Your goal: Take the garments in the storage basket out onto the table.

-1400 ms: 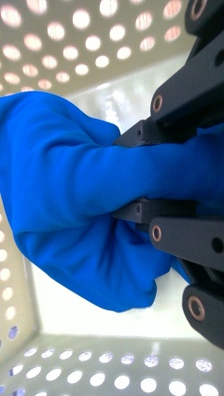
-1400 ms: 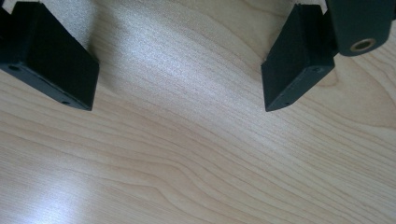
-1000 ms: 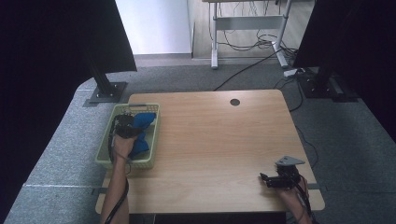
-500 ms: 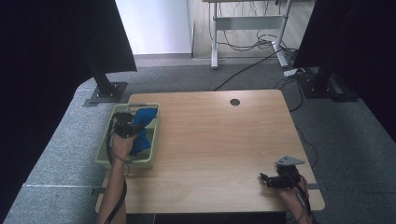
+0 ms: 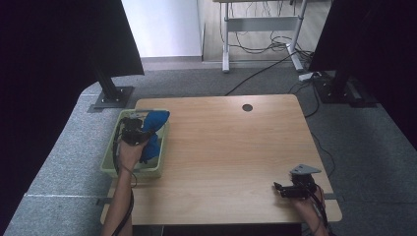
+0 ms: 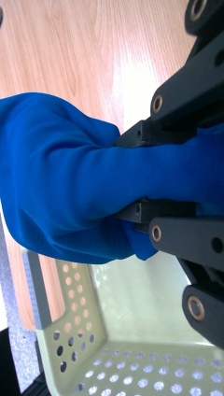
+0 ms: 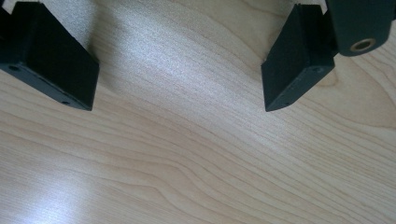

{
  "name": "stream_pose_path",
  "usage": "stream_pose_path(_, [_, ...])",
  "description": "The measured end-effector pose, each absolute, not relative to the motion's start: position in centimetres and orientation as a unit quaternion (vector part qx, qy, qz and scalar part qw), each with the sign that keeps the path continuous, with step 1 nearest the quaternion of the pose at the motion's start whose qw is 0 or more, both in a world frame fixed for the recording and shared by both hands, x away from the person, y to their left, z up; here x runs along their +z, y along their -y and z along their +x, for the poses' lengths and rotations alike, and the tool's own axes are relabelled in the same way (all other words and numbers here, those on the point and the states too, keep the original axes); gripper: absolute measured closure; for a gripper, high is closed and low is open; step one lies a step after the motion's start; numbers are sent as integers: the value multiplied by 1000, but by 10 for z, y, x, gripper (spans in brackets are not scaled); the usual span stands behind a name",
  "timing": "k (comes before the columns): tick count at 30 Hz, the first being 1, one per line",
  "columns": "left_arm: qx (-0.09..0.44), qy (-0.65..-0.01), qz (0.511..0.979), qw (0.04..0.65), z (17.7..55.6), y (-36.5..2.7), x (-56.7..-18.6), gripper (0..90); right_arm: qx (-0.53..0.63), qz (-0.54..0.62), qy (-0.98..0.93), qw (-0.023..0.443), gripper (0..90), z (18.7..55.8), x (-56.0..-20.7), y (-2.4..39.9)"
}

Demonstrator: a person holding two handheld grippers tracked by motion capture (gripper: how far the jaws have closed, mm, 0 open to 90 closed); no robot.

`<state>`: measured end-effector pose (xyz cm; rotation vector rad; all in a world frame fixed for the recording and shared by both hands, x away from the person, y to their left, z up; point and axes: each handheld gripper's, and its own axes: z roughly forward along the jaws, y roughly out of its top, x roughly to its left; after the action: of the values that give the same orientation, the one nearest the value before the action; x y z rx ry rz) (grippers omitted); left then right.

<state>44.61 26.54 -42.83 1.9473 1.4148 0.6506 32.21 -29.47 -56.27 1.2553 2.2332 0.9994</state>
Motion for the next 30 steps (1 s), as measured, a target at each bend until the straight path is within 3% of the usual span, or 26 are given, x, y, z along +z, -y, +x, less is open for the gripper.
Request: stream_pose_path(30, [233,-466,768,372,429,-205,-410,713,357,446,-797,194,108,322,-563,295])
